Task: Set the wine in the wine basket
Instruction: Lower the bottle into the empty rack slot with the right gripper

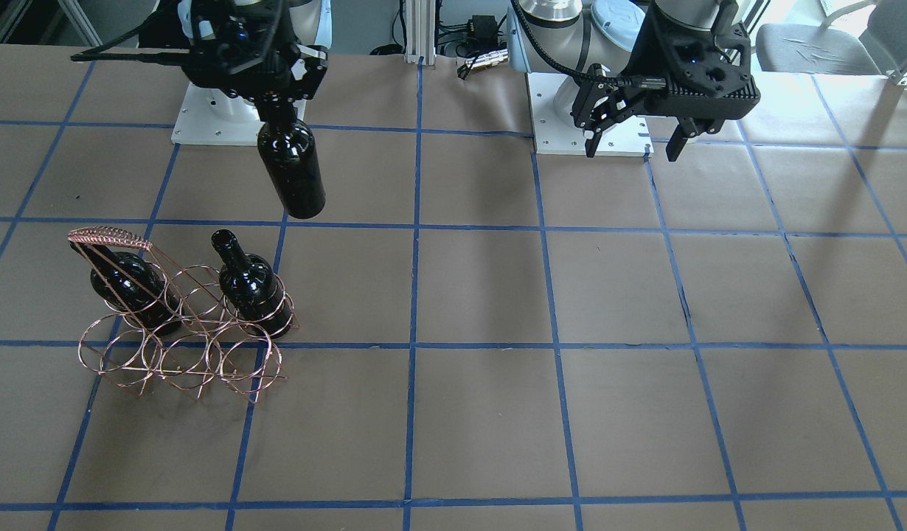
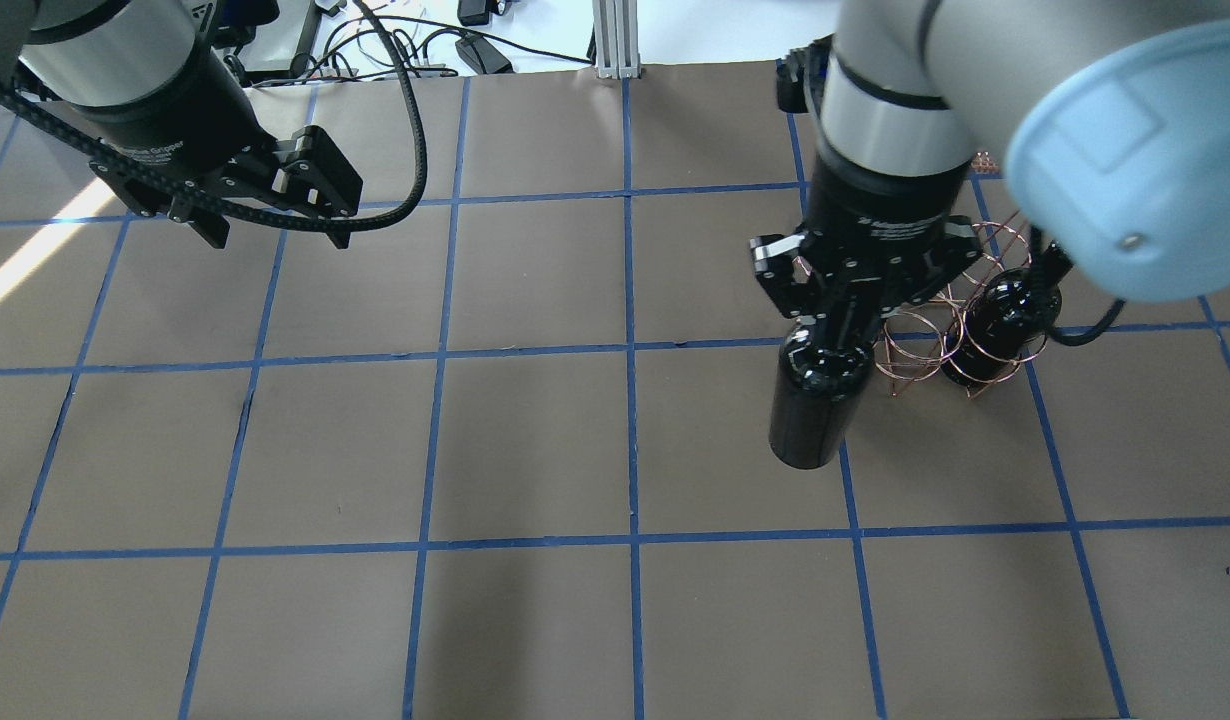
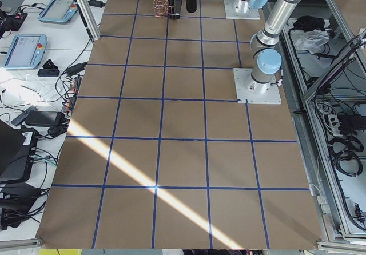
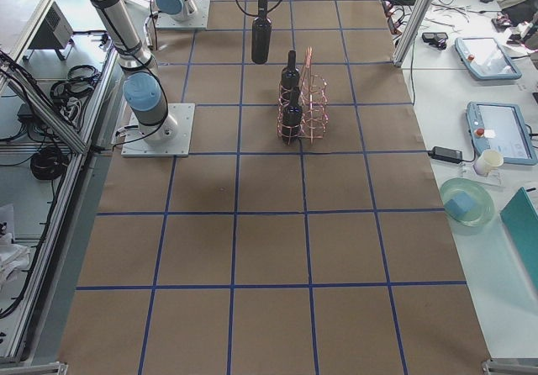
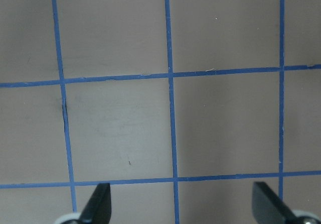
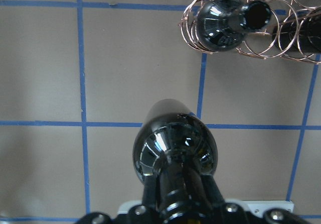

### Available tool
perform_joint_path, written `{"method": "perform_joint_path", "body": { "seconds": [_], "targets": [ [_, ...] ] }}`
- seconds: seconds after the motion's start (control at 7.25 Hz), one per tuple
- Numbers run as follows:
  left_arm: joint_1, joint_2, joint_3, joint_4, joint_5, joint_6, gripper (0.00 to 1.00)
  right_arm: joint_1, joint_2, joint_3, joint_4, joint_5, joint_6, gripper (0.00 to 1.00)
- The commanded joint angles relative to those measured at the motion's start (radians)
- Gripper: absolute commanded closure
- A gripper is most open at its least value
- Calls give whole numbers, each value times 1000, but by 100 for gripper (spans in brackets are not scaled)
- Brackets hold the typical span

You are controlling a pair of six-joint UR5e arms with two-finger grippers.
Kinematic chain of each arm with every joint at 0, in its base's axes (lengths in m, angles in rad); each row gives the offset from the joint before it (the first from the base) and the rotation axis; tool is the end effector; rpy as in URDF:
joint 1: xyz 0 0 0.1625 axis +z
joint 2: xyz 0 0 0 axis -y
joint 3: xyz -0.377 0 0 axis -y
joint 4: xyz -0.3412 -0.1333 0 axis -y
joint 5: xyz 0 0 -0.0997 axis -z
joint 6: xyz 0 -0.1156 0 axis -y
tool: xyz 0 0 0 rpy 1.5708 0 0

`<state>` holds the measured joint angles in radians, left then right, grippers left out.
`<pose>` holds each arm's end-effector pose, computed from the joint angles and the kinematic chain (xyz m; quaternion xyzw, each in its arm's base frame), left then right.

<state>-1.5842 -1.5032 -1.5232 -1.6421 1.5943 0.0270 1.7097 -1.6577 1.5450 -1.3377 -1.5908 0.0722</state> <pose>-0.1362 -0.4164 0.4668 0.0199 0.9995 -0.0219 0.0119 0.1839 -0.3695 0.4497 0.0339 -0.9976 -0.0588 0.0163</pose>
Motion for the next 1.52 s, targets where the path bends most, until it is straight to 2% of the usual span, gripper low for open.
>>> {"method": "perform_joint_path", "body": {
  "seconds": [0.0, 0.28, 0.55, 0.69, 1.38],
  "targets": [
    [0, -2, 0, 1, 1, 1, 0, -230, -14, 4, -47, 5, -228, 100],
    [9, 0, 1, 1, 1, 2, 0, -242, 54, 13, -185, 3, -230, 100],
    [12, 0, 0, 1, -2, 2, 0, -245, 87, 12, -262, 2, -230, 100],
    [12, 1, 1, 1, 1, 2, 0, -245, 110, 12, -279, -30, -232, 100],
    [10, 3, 0, -1, 3, 2, 0, -248, 139, 18, -278, -31, -271, 100]
  ]
}}
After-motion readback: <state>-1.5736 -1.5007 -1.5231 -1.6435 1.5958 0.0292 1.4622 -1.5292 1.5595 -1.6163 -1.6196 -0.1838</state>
